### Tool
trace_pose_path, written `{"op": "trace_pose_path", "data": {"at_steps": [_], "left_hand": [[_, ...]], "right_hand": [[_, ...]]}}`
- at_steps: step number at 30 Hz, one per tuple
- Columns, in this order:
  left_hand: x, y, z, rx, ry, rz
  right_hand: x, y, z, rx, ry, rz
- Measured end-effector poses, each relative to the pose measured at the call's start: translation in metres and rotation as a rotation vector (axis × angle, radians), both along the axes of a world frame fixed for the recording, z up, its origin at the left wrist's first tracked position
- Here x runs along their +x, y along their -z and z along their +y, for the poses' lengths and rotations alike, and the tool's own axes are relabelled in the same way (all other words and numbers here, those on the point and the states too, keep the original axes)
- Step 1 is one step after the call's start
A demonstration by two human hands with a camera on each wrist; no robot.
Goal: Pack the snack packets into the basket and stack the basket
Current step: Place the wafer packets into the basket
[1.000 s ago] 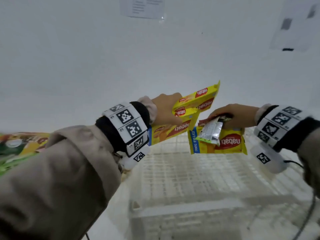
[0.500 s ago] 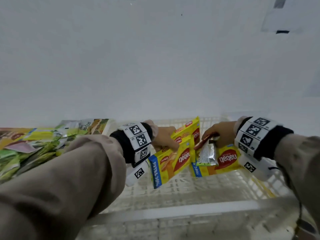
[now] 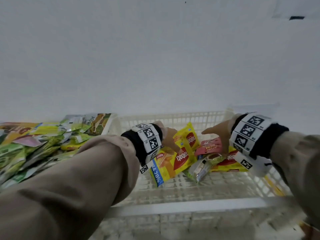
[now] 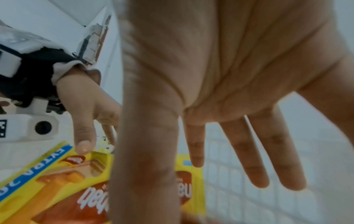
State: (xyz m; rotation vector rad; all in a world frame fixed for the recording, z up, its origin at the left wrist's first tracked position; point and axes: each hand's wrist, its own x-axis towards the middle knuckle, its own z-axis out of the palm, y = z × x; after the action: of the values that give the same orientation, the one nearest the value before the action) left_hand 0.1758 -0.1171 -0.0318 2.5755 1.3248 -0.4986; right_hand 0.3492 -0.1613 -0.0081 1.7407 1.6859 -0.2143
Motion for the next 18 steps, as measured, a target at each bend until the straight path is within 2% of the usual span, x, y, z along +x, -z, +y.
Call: {"op": "trace_pose_path", "data": {"at_steps": [7, 13, 15, 18], "left_hand": [[-0.019, -0.04, 0.013, 0.104, -0.018, -0.112], [-0.075, -0.099, 0.014, 0.16, -0.134, -0.344], [-0.1, -0.103, 0.018, 0.18, -0.184, -0.34], [-0.132, -0.087, 0.028, 0.166, -0.24, -0.261]], "right_hand": [[-0.036, -0.028, -0.007, 0.02, -0.11, 0.109], [-0.069, -0.019, 0.003, 0.17, -0.252, 0.306], [-0.086, -0.011, 0.006, 0.189, -0.3, 0.395], [-0.115, 0.003, 0.008, 0.157, -0.41, 0.444]]}}
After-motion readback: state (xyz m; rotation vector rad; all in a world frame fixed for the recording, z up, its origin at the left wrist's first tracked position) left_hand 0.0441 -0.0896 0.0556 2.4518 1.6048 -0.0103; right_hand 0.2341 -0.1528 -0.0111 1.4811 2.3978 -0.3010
